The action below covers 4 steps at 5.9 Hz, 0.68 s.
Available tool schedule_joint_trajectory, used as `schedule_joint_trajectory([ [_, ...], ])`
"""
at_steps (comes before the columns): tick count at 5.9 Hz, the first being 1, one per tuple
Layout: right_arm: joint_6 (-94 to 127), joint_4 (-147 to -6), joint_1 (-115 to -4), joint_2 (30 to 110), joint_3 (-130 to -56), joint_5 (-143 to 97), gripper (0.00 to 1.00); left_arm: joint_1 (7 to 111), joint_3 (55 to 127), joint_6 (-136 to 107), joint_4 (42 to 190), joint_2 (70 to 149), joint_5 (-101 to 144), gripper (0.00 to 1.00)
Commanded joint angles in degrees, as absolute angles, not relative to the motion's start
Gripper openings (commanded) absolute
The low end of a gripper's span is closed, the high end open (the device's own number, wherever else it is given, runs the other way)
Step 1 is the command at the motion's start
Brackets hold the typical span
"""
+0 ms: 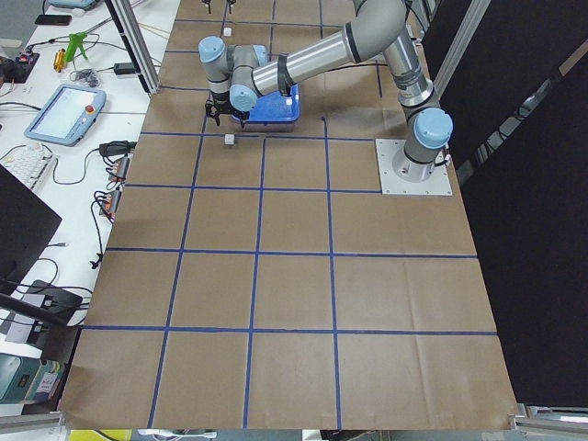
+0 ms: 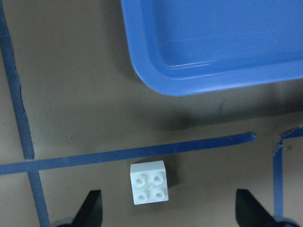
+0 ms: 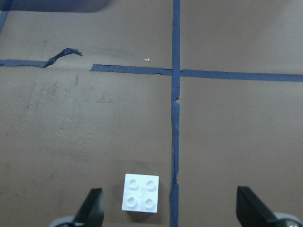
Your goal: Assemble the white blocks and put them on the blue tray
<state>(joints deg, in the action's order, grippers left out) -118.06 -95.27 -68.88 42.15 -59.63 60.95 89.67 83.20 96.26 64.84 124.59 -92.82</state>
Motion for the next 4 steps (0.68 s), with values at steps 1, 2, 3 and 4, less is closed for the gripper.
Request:
schedule_joint_trajectory([
  [1,-118.57,-96.23,-67.16,40.79,-62.22,55.74,1.0,88.95,82.44,96.33,61.9,126.98,-92.81,0.97],
  [2,-118.56,-97.2,-67.06,40.09,-62.4,55.72,1.0,88.95,82.53,96.33,57.79,128.31,-92.81,0.97],
  [3,-118.83,-97.47,-67.06,39.73,-63.79,55.81,1.0,88.95,83.66,96.33,57.57,129.19,-92.73,0.97],
  [4,-119.09,-100.69,-67.06,39.73,-65.98,55.98,1.0,88.95,84.11,96.33,57.57,129.29,-92.03,0.96],
])
